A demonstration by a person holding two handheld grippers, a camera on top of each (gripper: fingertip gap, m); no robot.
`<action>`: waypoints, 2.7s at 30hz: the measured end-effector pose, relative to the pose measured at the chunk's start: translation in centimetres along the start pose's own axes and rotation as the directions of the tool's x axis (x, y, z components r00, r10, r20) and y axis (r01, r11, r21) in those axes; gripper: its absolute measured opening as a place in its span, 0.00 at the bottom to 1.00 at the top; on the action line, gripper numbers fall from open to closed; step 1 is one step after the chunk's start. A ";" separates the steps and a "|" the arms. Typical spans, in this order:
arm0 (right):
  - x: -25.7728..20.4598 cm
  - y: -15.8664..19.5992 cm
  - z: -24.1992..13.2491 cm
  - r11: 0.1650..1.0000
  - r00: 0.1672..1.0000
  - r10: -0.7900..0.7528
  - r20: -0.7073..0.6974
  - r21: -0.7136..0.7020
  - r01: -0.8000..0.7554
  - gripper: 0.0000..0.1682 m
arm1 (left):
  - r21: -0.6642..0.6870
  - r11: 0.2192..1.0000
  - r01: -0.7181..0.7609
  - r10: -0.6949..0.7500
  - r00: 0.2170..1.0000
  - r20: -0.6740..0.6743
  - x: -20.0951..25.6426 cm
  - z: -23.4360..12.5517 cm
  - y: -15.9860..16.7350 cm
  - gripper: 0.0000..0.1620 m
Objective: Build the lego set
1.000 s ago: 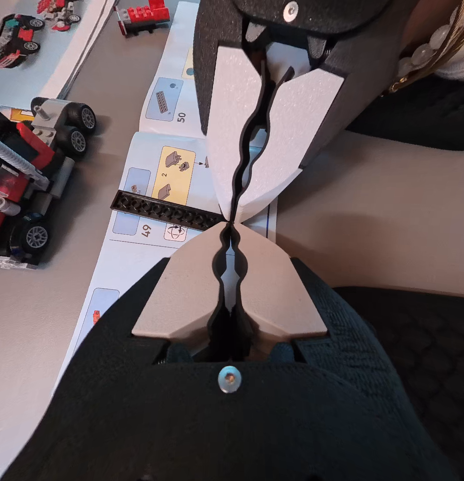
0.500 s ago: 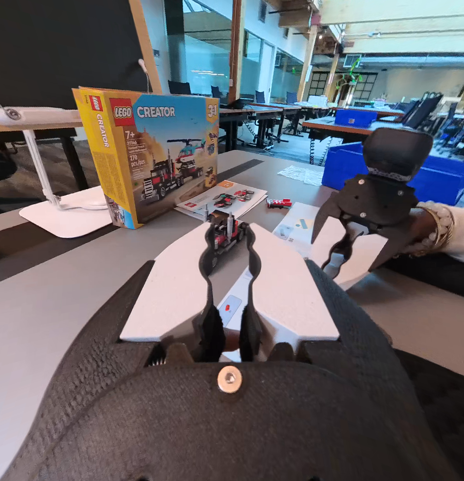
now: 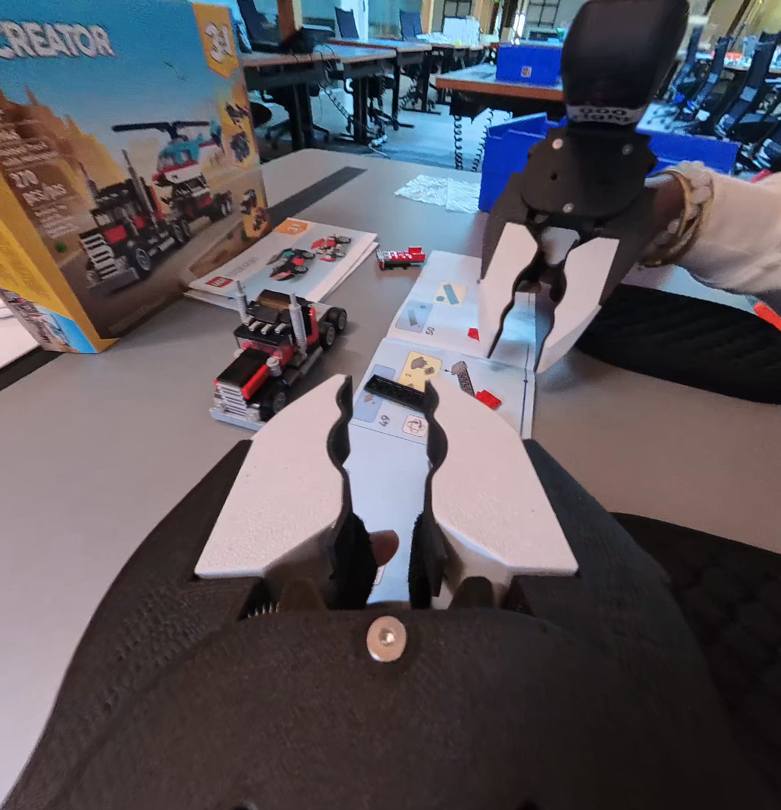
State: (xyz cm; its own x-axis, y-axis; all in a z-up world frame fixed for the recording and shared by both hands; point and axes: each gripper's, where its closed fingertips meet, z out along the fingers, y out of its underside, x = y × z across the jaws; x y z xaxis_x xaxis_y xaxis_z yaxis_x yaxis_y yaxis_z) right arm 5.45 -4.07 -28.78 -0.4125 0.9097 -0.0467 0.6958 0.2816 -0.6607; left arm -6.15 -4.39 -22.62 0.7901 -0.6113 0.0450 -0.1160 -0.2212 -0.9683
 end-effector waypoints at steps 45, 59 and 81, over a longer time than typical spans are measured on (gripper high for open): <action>1.5 -11.8 -3.7 0.317 0.502 0.366 0.784 0.402 -0.859 0.01 | 0.276 0.834 -0.478 0.454 0.878 0.152 5.1 2.0 -4.9 0.11; 2.6 -13.2 -5.5 0.575 0.987 0.144 -0.070 0.818 -0.026 0.13 | 0.553 0.625 0.551 -0.428 0.834 -0.348 2.1 -0.2 -8.5 0.10; 3.3 -16.2 -5.0 0.692 0.693 -0.207 -0.690 0.397 0.603 0.02 | 0.356 0.250 0.900 -0.584 0.434 -0.686 1.6 0.0 -8.4 0.10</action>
State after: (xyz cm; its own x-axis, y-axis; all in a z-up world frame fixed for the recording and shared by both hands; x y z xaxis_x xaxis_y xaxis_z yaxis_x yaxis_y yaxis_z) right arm -4.23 -4.10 -14.45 -0.0247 0.7829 0.6217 -0.0005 0.6219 -0.7831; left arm -3.96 -3.55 -14.44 -0.0026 -0.6577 0.7533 0.8968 -0.3348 -0.2892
